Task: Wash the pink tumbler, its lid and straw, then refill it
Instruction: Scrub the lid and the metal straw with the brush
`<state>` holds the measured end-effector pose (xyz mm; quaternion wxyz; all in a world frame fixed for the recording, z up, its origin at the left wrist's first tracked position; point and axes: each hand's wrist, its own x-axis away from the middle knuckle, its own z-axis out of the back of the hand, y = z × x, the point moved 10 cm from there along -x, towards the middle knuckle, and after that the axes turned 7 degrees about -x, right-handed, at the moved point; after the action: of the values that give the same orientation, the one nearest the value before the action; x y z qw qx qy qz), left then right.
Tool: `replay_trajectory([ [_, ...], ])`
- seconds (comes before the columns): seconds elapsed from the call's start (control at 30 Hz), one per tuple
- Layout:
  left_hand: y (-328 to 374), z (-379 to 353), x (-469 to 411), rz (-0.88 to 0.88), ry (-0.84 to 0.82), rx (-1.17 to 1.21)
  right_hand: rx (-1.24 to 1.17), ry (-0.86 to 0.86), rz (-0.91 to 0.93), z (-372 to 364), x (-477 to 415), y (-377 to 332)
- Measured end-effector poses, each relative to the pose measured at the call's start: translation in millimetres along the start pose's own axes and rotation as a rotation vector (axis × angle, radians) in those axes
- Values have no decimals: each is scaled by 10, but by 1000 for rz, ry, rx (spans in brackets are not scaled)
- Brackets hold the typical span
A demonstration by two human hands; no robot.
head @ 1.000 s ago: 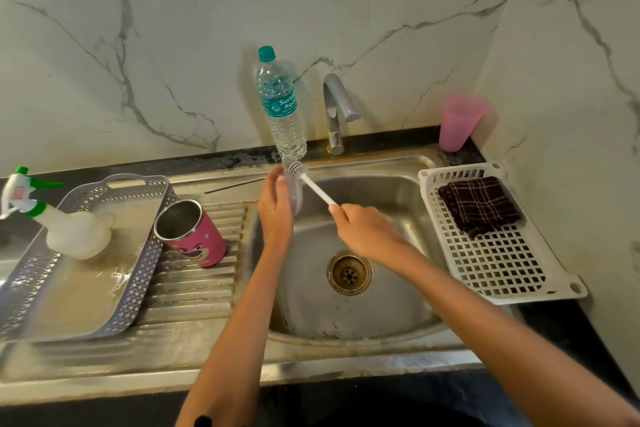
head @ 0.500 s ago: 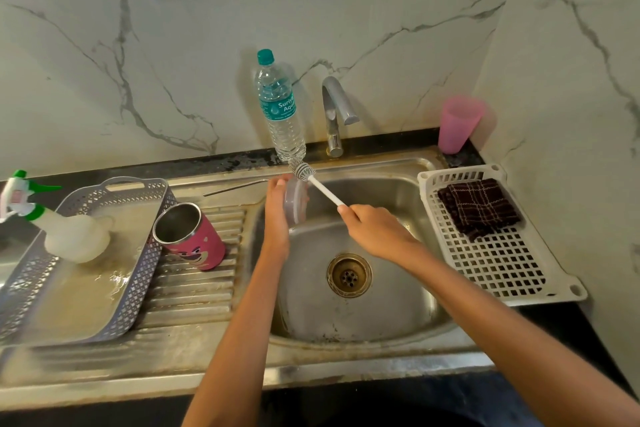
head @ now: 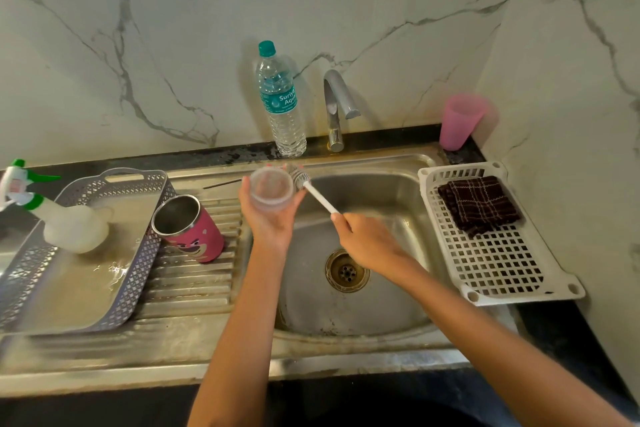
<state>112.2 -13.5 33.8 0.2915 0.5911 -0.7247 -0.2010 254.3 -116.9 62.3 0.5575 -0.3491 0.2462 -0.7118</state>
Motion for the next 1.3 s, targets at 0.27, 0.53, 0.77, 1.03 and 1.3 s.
replay_trajectory([
  [0.27, -5, -6, -56, -60, 132, -50, -131, -64, -84, -82, -24, 50],
  [0.53, 104, -114, -88, -133, 171, -135, -566, -194, -282, -297, 151, 135],
  [0.77, 112, -114, -106, -83, 246, -178, -617, -239, -330, -385, 195, 127],
  [1.03, -49, -196, -138, 4, 234, -9, -498, -82, -180, -209, 44, 53],
  [1.3, -213, -137, -265, 307, 267, -22, 203, 142, 148, -91, 203, -49],
])
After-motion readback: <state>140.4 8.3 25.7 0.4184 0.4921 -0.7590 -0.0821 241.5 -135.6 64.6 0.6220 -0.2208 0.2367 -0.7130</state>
